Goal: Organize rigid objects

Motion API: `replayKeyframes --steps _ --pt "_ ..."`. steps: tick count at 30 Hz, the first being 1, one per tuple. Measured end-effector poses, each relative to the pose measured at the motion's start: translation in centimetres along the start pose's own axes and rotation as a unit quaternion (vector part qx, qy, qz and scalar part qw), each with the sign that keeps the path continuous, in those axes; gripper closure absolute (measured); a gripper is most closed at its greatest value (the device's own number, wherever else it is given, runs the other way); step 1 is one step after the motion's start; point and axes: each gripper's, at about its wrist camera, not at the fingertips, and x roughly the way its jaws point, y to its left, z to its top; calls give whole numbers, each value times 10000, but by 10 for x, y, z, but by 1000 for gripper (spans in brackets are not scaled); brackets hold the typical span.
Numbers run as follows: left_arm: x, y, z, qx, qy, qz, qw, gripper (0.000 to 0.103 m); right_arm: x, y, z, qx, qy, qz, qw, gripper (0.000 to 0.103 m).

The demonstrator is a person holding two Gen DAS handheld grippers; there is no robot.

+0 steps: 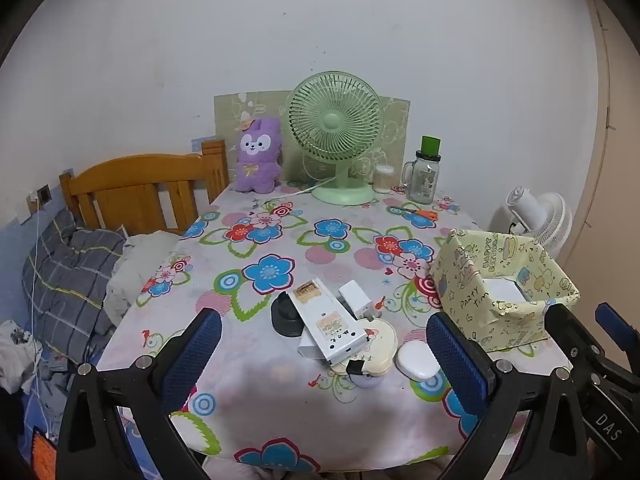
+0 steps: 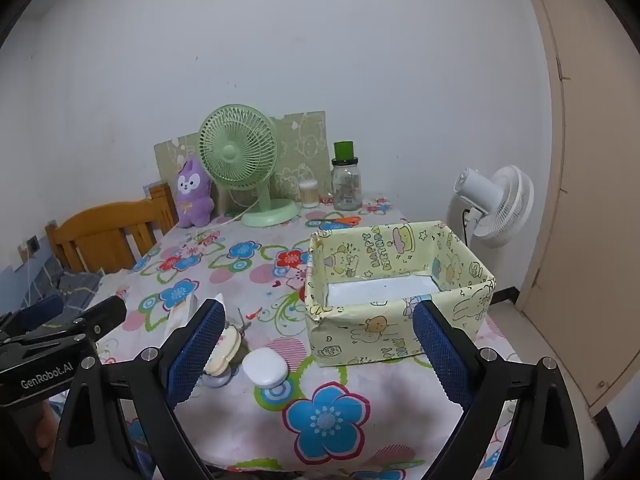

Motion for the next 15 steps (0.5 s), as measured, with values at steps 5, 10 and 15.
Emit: replayKeyframes --steps 5,10,15 --pt "0 2 1 -67 -122 -208 9997 0 -1 1 -1 -16 -21 -43 10000 6" --pt "-7 9 1 -134 -267 -233 9993 0 -2 3 0 -57 -42 -62 10000 6" --pt "-11 3 2 -73 -280 -185 9994 0 -1 6 0 -102 -3 -52 9999 6"
